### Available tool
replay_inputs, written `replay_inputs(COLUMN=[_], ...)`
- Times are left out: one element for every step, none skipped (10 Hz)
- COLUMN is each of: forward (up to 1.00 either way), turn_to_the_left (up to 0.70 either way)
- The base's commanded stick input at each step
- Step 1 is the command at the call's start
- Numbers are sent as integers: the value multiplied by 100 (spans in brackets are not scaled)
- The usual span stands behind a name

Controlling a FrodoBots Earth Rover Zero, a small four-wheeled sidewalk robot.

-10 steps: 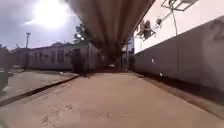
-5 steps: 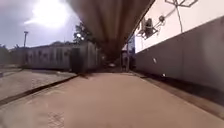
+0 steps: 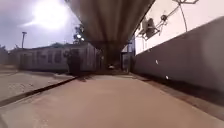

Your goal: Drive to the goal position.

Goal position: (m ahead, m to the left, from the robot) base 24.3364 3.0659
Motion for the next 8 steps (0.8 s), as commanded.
replay_inputs(forward=[70, 70, 70, 70, 70, 70, 70, 70], turn_to_the_left=[0, 0, 0, 0, 0, 0, 0, 12])
